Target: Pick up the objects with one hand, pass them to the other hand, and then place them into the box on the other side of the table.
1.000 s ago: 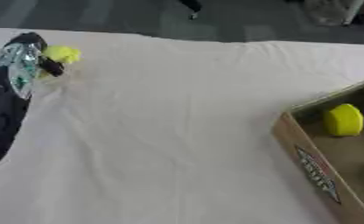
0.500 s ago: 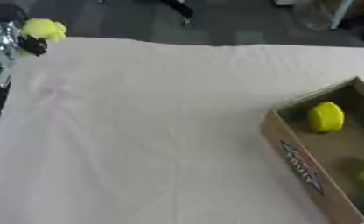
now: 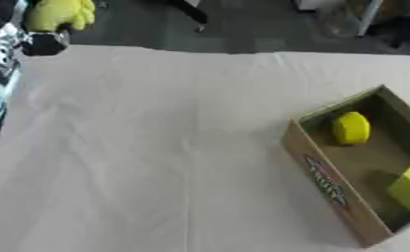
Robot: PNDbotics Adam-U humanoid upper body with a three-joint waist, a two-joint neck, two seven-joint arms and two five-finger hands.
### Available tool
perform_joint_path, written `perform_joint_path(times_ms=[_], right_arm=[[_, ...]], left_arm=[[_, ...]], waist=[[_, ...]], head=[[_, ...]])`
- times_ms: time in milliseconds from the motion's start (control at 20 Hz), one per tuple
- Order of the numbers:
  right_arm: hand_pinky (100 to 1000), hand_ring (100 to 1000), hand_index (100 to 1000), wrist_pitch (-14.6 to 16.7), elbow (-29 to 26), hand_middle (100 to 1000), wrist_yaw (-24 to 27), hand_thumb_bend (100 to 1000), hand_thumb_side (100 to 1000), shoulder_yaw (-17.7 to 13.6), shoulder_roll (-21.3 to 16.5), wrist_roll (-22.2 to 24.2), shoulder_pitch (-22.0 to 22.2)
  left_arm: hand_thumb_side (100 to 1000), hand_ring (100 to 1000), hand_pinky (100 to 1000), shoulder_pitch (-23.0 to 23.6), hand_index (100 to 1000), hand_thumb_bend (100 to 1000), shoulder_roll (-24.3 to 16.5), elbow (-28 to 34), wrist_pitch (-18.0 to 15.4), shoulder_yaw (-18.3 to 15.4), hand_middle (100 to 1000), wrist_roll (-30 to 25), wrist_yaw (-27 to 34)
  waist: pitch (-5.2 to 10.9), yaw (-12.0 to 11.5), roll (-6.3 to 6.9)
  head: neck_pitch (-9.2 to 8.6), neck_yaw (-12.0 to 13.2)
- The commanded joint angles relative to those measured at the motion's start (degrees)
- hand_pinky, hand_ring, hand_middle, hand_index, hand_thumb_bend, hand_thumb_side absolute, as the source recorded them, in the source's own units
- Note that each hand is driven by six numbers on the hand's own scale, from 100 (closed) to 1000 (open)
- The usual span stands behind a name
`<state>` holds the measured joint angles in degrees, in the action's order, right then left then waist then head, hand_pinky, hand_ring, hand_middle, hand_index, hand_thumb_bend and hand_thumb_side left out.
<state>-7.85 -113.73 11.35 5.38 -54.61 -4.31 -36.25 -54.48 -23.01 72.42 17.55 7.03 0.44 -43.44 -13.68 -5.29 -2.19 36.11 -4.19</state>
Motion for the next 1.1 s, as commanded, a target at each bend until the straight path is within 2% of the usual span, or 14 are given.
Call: perform_joint_path(times_ms=[50,550,850,1100], right_arm=[[961,963,966,-3.02,-0.86,857,-3.24,100,100,1.76,-0.38,4.08,-2.63],[948,968,982,-11.34,-0.86,868,-16.67,100,100,8.63,4.7,15.64,-6.41],[948,982,1000,-15.21,-0.86,887,-23.03,100,132,11.73,8.49,21.07,-6.56],[950,992,1000,-15.85,-0.86,895,-25.42,100,145,13.34,10.19,24.62,-6.64]], left_arm=[[100,482,470,1.25,498,100,2.93,5.41,-0.23,0.01,448,6.33,2.22],[139,474,465,9.26,499,100,12.08,9.94,-6.37,1.69,439,24.41,-0.53],[153,472,462,13.33,499,100,16.66,9.94,-9.59,3.17,438,28.45,-2.29],[150,474,463,14.76,499,100,18.74,9.79,-11.31,4.12,439,30.02,-4.15]], waist=[[1.57,-0.16,-0.06],[1.38,-1.14,-0.46],[1.17,-1.38,-0.54],[1.14,-1.61,-0.43]], head=[[0.25,-0.42],[1.66,-1.11],[3.25,-2.37],[3.63,-2.68]])
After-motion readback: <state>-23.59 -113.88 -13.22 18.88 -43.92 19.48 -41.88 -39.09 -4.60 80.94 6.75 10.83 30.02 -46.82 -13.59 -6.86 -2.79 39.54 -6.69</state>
